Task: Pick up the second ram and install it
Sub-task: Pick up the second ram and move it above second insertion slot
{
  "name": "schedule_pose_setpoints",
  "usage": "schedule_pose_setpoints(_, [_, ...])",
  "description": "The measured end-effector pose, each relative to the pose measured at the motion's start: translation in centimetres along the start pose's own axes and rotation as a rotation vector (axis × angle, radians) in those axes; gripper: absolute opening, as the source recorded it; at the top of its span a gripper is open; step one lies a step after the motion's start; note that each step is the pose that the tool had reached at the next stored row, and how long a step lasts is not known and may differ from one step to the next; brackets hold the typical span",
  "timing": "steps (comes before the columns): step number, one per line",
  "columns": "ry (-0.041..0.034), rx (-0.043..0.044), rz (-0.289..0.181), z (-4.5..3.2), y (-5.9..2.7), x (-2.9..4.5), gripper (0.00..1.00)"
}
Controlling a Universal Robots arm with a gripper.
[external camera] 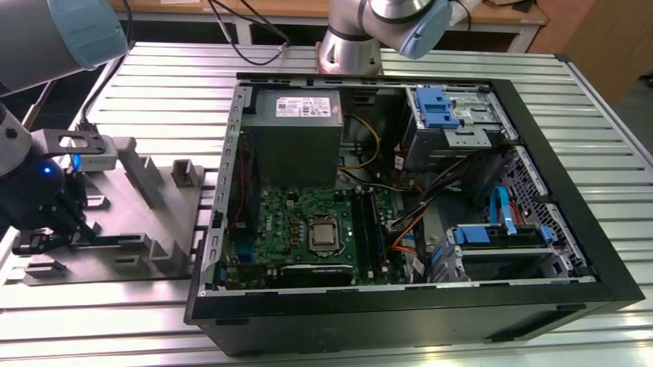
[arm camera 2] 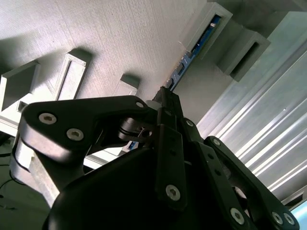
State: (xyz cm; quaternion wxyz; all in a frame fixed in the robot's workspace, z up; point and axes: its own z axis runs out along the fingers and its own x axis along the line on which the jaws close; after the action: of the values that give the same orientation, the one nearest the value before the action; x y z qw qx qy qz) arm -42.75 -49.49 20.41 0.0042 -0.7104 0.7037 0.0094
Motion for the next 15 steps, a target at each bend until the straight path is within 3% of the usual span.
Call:
schedule_pose_setpoints(12, [0.0000,0.0001,0.000,0.01,0.00,0.00,0.11])
schedule_pose_setpoints(15, [0.0000,-0.0001,0.000,-0.50,0.01,-0.01,0.11])
